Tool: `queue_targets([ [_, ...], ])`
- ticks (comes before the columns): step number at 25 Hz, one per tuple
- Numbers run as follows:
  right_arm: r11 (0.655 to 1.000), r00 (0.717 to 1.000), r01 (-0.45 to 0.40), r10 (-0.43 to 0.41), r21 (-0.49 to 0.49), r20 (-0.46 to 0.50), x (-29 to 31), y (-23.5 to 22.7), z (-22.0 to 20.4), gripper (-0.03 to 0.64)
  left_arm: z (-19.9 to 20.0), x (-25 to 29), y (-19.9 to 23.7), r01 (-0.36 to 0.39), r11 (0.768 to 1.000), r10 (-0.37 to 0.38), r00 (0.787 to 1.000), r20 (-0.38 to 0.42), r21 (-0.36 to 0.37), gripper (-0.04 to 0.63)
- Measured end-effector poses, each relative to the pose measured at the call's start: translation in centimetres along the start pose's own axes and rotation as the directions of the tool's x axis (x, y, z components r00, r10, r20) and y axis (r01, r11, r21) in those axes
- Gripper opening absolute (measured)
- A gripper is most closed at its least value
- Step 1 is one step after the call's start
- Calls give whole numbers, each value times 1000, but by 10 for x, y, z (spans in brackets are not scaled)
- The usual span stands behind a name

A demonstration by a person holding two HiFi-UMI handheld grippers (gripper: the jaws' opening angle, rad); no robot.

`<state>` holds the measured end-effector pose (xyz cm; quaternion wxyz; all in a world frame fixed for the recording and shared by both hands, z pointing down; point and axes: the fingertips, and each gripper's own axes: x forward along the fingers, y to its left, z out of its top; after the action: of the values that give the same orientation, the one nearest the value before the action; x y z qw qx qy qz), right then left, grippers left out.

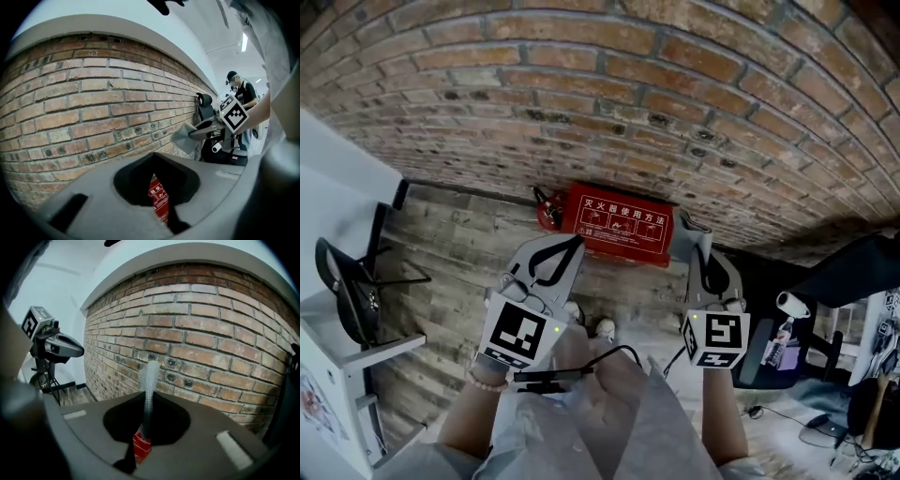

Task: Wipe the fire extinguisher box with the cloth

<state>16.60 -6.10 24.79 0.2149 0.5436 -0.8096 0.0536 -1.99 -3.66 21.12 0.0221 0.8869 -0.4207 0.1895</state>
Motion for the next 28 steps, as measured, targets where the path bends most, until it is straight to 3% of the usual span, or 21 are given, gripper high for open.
queue_targets([
  [14, 999, 996, -15, 19, -40, 87, -34, 18, 58, 18, 53, -23, 2, -12, 999, 7, 994, 106, 48, -3],
  [28, 998, 993, -31, 36, -47, 116, -37, 30, 74, 18, 53, -30, 5, -19, 999, 14, 994, 112, 51, -3],
])
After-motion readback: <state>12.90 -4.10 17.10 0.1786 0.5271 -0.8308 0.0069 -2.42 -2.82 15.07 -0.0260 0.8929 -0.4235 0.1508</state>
